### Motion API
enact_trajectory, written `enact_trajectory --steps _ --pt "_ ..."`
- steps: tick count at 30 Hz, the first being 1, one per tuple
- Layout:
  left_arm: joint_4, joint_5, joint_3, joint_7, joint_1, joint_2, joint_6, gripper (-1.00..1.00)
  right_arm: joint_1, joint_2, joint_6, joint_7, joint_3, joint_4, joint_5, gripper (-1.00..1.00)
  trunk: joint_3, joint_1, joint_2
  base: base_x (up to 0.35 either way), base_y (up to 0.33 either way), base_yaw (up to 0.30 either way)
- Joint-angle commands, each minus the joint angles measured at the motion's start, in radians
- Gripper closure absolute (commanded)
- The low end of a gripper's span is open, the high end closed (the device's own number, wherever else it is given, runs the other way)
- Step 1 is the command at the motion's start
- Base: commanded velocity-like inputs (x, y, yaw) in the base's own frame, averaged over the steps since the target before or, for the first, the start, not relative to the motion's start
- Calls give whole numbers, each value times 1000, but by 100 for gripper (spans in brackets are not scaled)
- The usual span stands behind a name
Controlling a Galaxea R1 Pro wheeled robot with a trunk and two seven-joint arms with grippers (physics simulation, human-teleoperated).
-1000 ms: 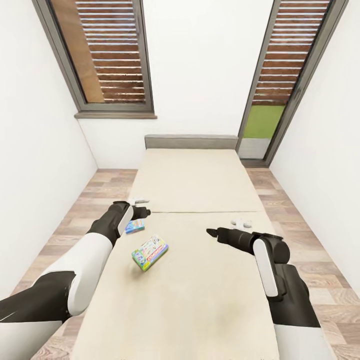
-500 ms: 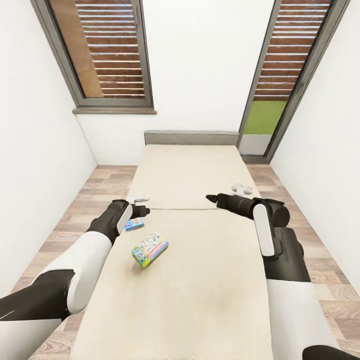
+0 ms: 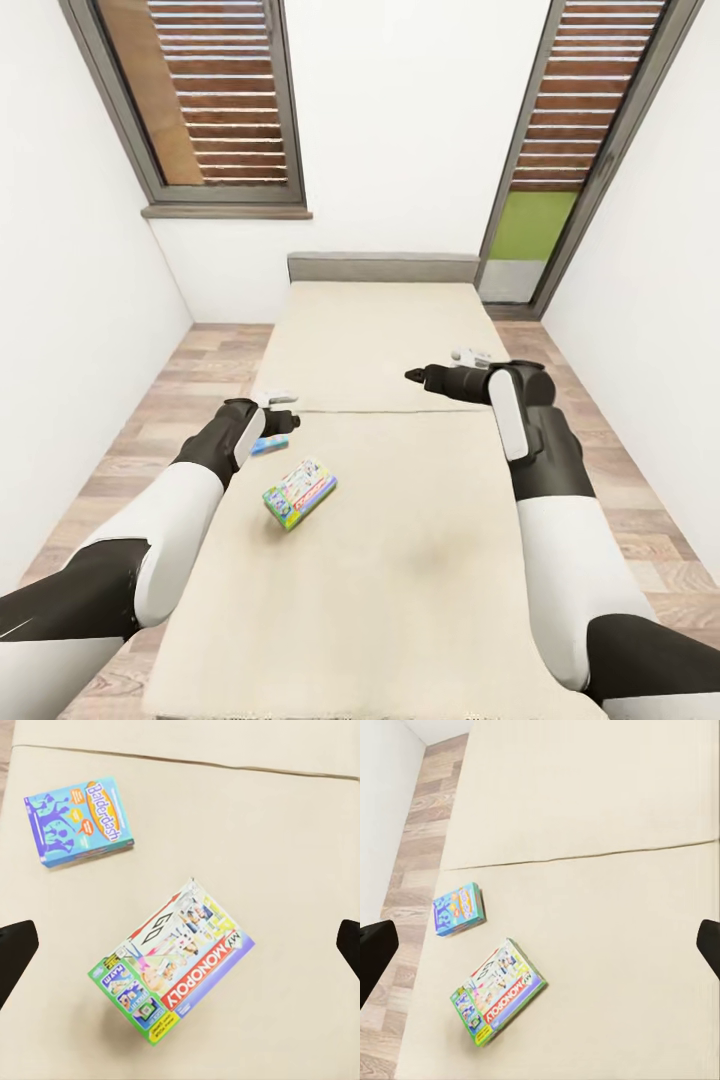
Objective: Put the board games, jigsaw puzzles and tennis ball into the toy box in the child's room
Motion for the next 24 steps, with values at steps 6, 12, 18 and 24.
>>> enact_trajectory --steps 6,12,18,24 --pt "-1 3 6 4 -1 -2 1 -100 -11 2 5 -12 1 8 -1 -100 -11 0 -1 0 0 0" --pt "-1 3 6 3 -1 -3 -3 -100 -12 13 5 -17 4 8 5 -100 -21 0 -1 0 0 0" --pt "-1 2 6 3 -25 -3 -3 -100 -12 16 5 -18 5 6 7 -100 -31 0 -1 0 0 0" --pt "3 3 6 3 -76 1 0 -100 -11 16 5 -18 6 0 7 -100 -40 0 -1 0 0 0"
